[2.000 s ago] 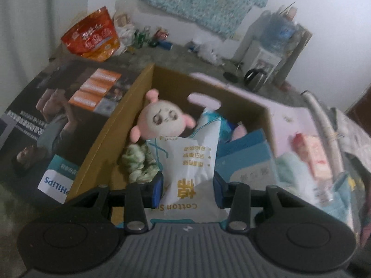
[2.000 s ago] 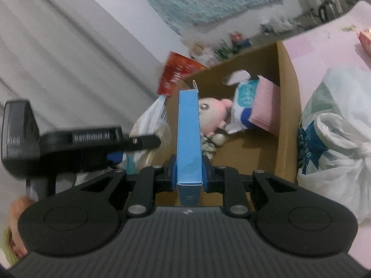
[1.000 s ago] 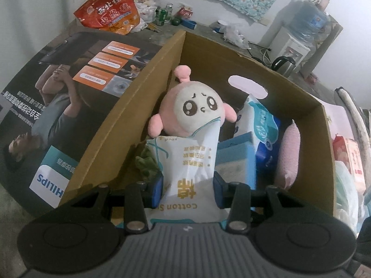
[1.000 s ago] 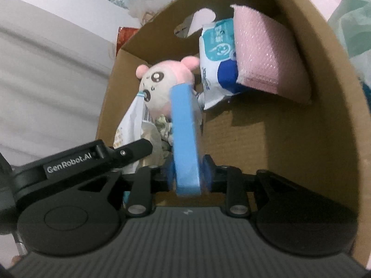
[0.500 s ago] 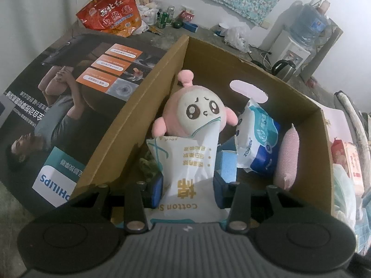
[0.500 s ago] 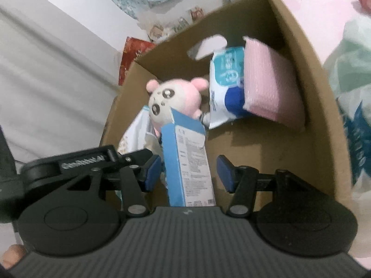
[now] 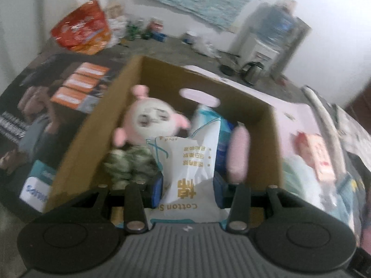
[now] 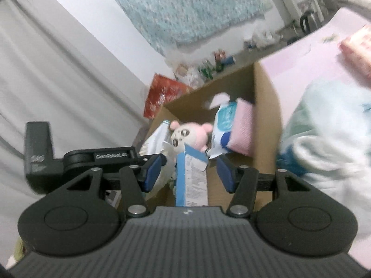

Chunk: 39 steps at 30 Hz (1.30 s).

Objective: Organize soft objects
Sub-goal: 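Lower the cotton-swab bag into the box and open the left tool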

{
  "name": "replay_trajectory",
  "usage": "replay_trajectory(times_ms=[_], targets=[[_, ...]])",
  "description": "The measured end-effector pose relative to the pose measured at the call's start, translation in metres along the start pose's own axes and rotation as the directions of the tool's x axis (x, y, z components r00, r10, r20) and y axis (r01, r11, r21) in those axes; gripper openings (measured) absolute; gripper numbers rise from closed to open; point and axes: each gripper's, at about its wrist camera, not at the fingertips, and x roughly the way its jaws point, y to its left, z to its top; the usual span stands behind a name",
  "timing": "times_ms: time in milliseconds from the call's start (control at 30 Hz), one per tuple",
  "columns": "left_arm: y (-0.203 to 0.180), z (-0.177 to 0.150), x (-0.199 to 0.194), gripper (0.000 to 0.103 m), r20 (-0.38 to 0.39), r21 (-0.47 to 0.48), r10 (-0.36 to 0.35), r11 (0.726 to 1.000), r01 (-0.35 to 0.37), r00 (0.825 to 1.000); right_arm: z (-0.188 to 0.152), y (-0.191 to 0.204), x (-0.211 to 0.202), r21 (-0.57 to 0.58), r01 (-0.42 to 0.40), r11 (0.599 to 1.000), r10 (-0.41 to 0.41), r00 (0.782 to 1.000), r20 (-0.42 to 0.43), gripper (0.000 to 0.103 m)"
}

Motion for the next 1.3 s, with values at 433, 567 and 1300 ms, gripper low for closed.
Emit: replay_trajectory(times_ms=[433,567,1300], targets=[[-0.072,-0.029,0.094,0.044,-0.178,0.076,0.016,0.997,-0.002,0.984,-0.015,-0.083,-0.096,0.118,0.015,0.993,-0.029,0.992,0.121,0.053],[-0.066,-0.033,0.103,0.044,-0.188,0.071,0.044,0.997,-0.032,0.981,-0.016,-0.098,-0.093,0.138,0.021,0.990,-0.039,0.991,0.129,0.053],[-0.041,-0.020,0.041,0.067,-0.076,-0.007,-0.130,0.991,0.130,0.989,-0.033,-0.103,-0.083,0.188,0.000,0.982,-0.023,0.993,0.117,0.054]])
